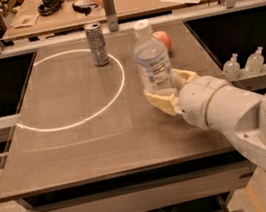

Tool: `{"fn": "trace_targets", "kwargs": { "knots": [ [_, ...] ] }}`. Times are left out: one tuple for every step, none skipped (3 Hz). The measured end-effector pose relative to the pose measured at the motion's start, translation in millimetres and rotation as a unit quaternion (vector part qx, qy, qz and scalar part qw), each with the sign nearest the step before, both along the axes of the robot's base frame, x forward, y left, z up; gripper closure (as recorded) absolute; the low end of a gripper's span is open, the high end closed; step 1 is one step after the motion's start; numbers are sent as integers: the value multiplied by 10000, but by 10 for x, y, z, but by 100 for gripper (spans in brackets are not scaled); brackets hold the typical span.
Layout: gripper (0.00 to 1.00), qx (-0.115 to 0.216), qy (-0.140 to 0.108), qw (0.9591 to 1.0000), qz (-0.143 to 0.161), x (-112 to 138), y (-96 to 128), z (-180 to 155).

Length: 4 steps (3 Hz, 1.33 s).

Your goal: Move blue plastic bottle near apple

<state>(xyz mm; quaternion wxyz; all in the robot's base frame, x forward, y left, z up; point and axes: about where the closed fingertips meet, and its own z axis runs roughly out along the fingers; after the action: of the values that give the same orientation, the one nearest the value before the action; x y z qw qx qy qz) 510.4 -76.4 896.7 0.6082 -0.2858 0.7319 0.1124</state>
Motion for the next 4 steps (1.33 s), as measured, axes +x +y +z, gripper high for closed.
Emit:
{"fn": "trace_targets", "kwargs": {
  "knots": [
    [100, 115, -28, 9956, -927, -108, -536, 90],
    [100, 101, -178, 9823, -1861, -188, -1158, 222],
    [100, 67, -336, 9678, -2494, -145, -1614, 331],
    [100, 62, -607, 9683, -2422, 55, -1781, 366]
  ]
}}
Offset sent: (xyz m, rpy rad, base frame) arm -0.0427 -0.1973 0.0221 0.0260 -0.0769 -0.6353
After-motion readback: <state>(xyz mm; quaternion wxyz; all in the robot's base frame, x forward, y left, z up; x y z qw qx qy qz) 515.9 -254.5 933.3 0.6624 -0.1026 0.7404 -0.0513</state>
